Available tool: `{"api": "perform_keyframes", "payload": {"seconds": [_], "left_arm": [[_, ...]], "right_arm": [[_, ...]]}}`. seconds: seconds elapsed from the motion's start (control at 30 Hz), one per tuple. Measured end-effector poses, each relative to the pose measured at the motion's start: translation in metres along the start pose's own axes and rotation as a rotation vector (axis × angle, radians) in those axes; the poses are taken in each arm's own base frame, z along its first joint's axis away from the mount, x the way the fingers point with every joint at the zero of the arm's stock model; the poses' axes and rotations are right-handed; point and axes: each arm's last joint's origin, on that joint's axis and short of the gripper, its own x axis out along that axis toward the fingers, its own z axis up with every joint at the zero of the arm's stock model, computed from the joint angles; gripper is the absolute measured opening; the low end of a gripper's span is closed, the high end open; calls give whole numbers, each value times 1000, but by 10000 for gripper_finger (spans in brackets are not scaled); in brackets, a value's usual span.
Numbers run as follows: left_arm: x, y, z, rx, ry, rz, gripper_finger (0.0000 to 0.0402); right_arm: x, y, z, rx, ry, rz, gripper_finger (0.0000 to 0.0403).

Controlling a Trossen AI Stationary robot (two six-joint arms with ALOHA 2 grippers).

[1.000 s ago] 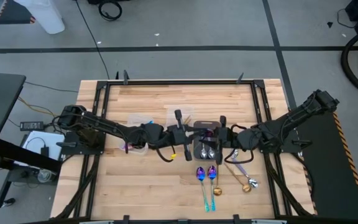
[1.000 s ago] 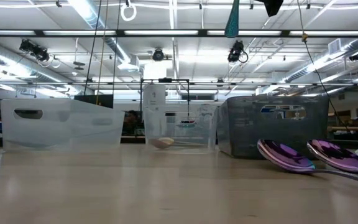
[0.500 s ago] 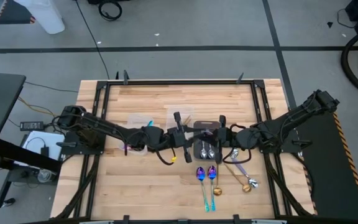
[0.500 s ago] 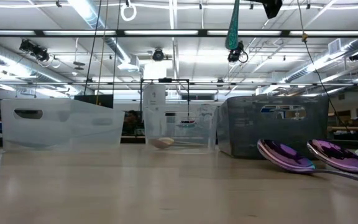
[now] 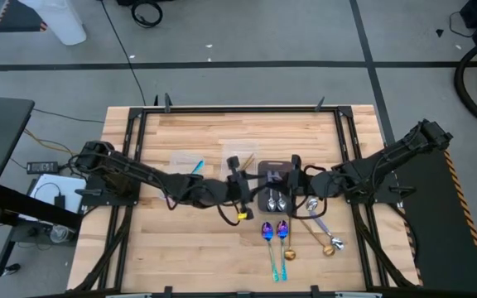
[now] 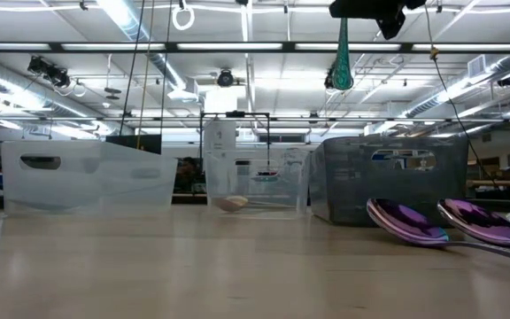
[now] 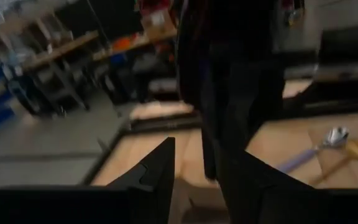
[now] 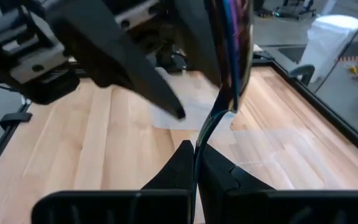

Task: Sort silverware by color (type)
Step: Put the blue spoon into the left transparent bin

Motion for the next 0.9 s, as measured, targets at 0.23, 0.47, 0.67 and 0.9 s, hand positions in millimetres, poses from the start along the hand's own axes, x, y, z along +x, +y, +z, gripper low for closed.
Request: {"api": "perform_keyframes", "payload": {"seconds": [0.23, 0.47, 0.67, 0.9], "left_arm": [[-2, -3, -20, 8, 175, -50, 123], [-6, -9, -30, 433, 242, -126, 123], [-16, -22, -28, 862, 203, -180, 123], [-29, -38, -18, 1246, 122, -147, 123]], "right_arm": [[3, -6, 1, 94, -1, -28, 14], [11, -20, 4, 342, -11, -46, 15], [17, -30, 14, 517, -2, 187, 15], [22, -45, 16, 711, 77, 330, 16]]}}
